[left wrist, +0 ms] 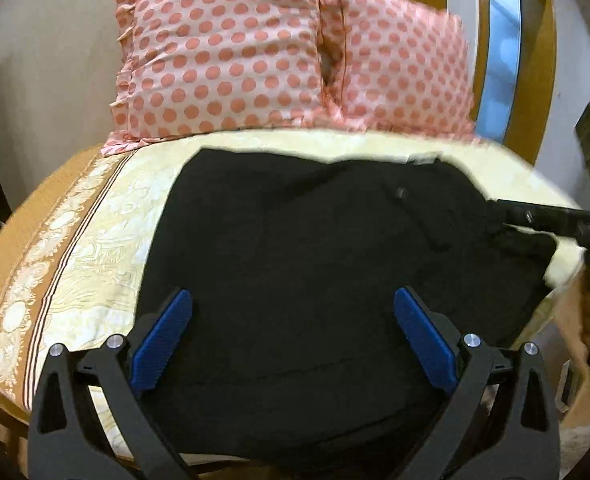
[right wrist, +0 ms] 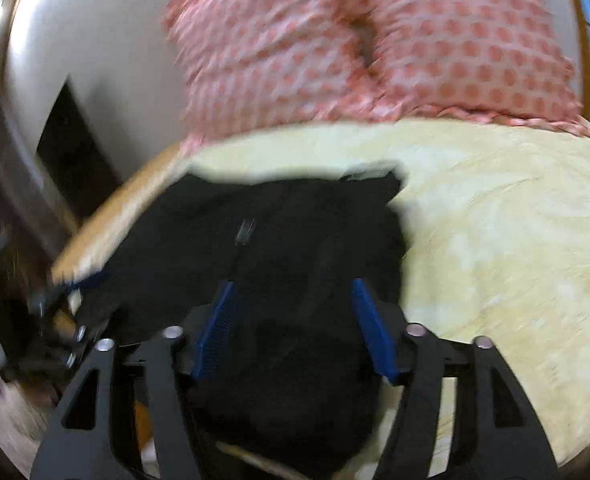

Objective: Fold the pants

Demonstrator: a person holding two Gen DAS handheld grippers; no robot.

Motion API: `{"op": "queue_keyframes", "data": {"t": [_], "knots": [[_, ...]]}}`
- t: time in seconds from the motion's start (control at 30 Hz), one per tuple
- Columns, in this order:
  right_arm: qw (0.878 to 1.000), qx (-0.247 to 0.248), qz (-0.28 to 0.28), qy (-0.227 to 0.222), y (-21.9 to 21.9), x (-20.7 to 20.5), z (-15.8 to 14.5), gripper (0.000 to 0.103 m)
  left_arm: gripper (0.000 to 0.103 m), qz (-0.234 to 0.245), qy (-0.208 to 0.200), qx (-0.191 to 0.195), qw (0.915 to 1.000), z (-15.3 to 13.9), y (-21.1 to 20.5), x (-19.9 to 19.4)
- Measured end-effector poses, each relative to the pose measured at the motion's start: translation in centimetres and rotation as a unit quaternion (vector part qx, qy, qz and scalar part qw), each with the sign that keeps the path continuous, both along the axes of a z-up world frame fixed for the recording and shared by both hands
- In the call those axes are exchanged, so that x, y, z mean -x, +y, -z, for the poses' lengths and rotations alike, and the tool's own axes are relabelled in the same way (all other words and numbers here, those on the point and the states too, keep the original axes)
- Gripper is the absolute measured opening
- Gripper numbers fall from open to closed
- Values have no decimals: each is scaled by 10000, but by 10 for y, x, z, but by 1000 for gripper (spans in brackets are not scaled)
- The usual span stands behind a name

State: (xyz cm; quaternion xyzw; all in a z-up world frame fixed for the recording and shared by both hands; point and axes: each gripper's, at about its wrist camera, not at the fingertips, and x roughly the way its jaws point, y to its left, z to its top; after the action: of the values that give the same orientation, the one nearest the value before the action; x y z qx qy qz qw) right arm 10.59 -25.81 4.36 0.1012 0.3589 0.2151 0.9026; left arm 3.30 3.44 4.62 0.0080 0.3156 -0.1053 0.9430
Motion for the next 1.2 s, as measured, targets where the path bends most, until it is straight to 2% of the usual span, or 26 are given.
{"op": "queue_keyframes", "data": {"t": [0.07, 0.1, 0.2, 0.23, 0.27, 0.33, 0.43, 0.5, 0.6, 0.67, 0.73, 0.8, 0.83, 0.93, 1.0, 1.07, 1.13, 1.2], "knots": [[9994, -175, 247, 136, -15, -19, -2, 80, 101, -173, -132, 173, 9996, -8, 14, 0], [9985, -247, 344, 354, -22, -33, 2, 80, 101, -244, -113, 205, 9994, -9, 19, -3], [9955, -272, 361, 829, -27, -66, 20, 79, 101, -331, 144, 298, 9989, -4, 28, -10], [9944, -260, 328, 966, -25, -73, 26, 77, 101, -340, 190, 299, 9988, -2, 29, -11], [9932, -256, 304, 1096, -23, -77, 31, 69, 101, -359, 219, 280, 9987, 0, 29, -10], [9921, -186, 152, 1230, -15, -82, 41, 67, 101, -370, 268, 237, 9987, 4, 30, -9], [9947, 86, 81, 1024, -7, -78, 41, 59, 101, -392, 375, 281, 9981, 8, 35, -11], [9966, 290, -30, 770, -1, -75, 36, 50, 101, -401, 478, 369, 9974, 10, 39, -13], [9963, 616, -116, 588, 6, -72, 35, 48, 101, -435, 419, 433, 9972, 5, 44, -13], [9962, 397, -66, 769, 1, -81, 39, 51, 101, -455, 279, 382, 9978, -3, 46, -13], [9964, 269, -105, 796, -3, -86, 41, 49, 101, -445, 116, 307, 9985, -17, 51, -16], [9975, 257, -305, 575, 1, -79, 36, 27, 101, -433, 110, 349, 9984, -28, 57, -24], [9980, 297, -408, 386, 5, -74, 31, 24, 101, -392, 161, 439, 9981, -32, 62, -31], [9969, 251, -735, -123, 9, -58, 16, 21, 100, -182, 458, 845, 9952, -41, 75, -59], [9972, 244, -707, -72, 8, -60, 16, 21, 89, -46, 891, 912, 9918, -38, 76, -87], [9975, 275, -654, 37, 6, -63, 22, 21, 75, -17, 1229, 795, 9892, -30, 72, -109], [9978, 232, -609, 140, 4, -68, 27, 21, 70, -61, 1573, 741, 9847, -19, 71, -128], [9979, 143, -593, 234, 1, -71, 29, 21, 67, -134, 1861, 850, 9787, -9, 74, -140]]}}
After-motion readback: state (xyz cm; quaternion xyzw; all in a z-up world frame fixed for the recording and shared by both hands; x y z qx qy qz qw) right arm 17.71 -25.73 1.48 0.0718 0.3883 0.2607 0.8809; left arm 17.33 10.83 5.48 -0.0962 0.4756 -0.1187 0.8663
